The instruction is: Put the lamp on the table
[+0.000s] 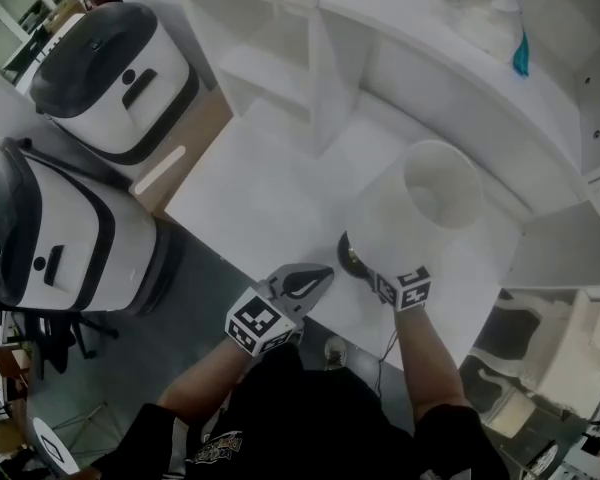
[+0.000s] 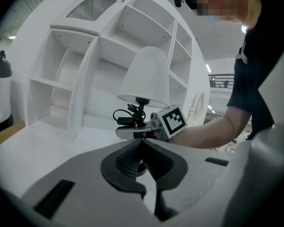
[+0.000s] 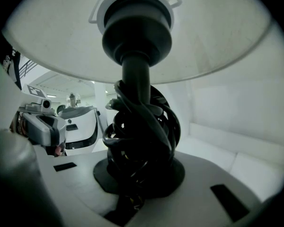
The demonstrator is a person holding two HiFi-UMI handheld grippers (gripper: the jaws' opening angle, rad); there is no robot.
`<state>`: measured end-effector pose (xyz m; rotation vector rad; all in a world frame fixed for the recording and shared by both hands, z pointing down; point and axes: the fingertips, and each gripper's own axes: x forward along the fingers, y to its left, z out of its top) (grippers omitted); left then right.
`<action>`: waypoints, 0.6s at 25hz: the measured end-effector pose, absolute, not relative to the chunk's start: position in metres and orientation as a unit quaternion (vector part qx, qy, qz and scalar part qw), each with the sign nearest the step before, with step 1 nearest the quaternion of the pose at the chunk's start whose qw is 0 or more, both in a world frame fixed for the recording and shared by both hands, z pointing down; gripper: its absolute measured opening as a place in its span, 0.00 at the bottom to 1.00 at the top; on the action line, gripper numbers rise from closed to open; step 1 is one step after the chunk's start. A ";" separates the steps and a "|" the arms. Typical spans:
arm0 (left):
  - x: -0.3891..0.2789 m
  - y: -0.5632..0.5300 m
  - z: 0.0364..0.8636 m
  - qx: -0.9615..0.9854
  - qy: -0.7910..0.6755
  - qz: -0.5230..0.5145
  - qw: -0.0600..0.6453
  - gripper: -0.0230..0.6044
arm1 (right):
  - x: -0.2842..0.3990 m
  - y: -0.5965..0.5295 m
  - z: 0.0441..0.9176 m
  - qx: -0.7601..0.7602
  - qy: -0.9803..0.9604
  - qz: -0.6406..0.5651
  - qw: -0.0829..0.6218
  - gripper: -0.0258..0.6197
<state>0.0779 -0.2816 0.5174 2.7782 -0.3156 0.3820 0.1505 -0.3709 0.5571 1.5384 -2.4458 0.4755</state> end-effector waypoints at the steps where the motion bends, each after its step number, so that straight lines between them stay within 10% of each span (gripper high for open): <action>1: 0.078 -0.284 0.519 0.972 -0.107 0.136 0.158 0.04 | 0.152 -0.376 0.559 0.524 -0.830 0.161 0.106 0.12; 15: 0.090 -0.337 0.540 0.974 -0.080 0.149 0.154 0.04 | 0.164 -0.449 0.596 0.536 -0.822 0.155 0.115 0.12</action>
